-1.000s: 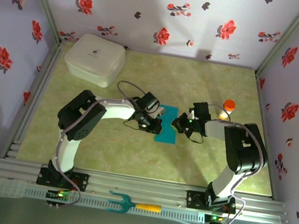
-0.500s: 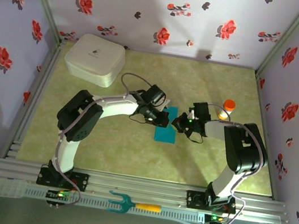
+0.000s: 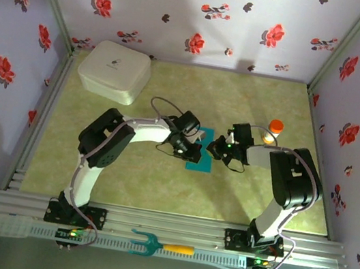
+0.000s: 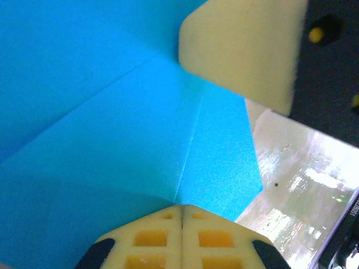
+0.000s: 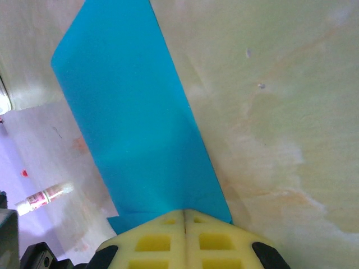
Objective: Fold a paper plane with a square sheet of paper (pick it up from the middle)
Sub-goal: Fold the triangle a second time at the center of the table.
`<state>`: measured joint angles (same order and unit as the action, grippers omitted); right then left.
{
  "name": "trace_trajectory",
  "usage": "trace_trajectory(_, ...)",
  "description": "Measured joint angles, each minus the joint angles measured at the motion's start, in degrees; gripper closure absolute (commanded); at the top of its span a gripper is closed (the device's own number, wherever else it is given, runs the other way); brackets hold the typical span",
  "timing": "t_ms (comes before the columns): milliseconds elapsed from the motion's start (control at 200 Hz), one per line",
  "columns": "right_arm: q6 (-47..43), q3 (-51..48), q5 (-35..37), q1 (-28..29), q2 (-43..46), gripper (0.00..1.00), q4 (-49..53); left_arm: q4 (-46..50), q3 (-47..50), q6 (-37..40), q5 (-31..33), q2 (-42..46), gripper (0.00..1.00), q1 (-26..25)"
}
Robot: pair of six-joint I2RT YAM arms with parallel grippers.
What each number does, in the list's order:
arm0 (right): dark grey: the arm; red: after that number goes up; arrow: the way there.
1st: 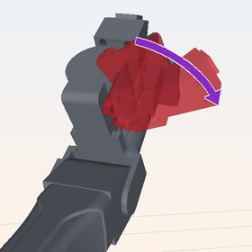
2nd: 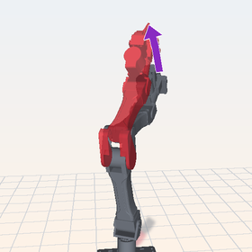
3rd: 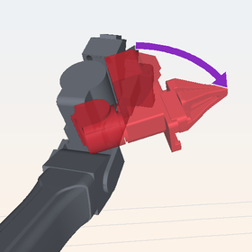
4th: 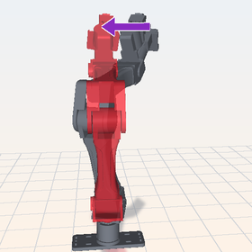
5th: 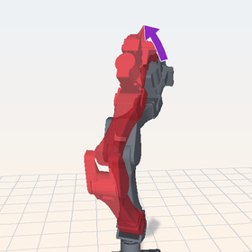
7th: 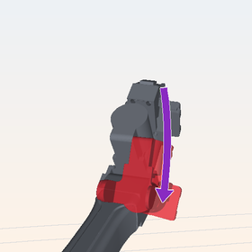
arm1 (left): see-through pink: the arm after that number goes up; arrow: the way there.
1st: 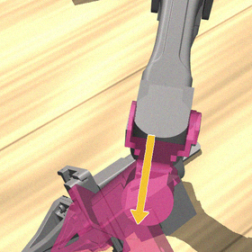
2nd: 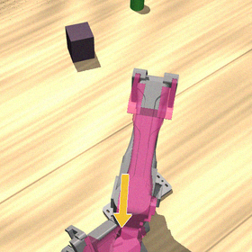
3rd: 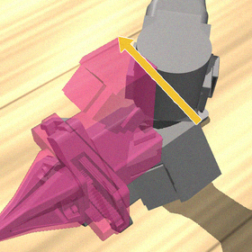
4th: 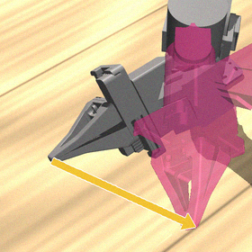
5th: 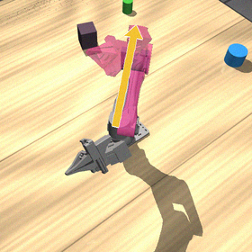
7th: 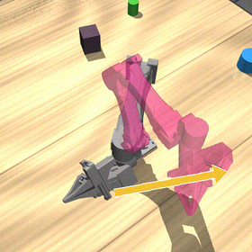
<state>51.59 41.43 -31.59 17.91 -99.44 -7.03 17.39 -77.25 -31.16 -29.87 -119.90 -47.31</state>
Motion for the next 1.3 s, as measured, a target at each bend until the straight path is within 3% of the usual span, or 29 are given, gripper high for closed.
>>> trace_trajectory(475,-0.17,0.00,0.09,0.00,0.02,1.00,0.17,-2.99,5.42,0.42,-0.02,3.23,0.93,0.07)
trace_trajectory(915,-0.17,0.00,0.04,0.15,0.11,1.00,0.50,-13.09,15.63,-4.31,-4.83,7.17,0.91,2.27)
trace_trajectory(1300,-0.20,0.00,0.02,0.15,0.24,1.00,0.55,-9.55,20.33,-5.40,-4.39,12.57,0.95,2.34)
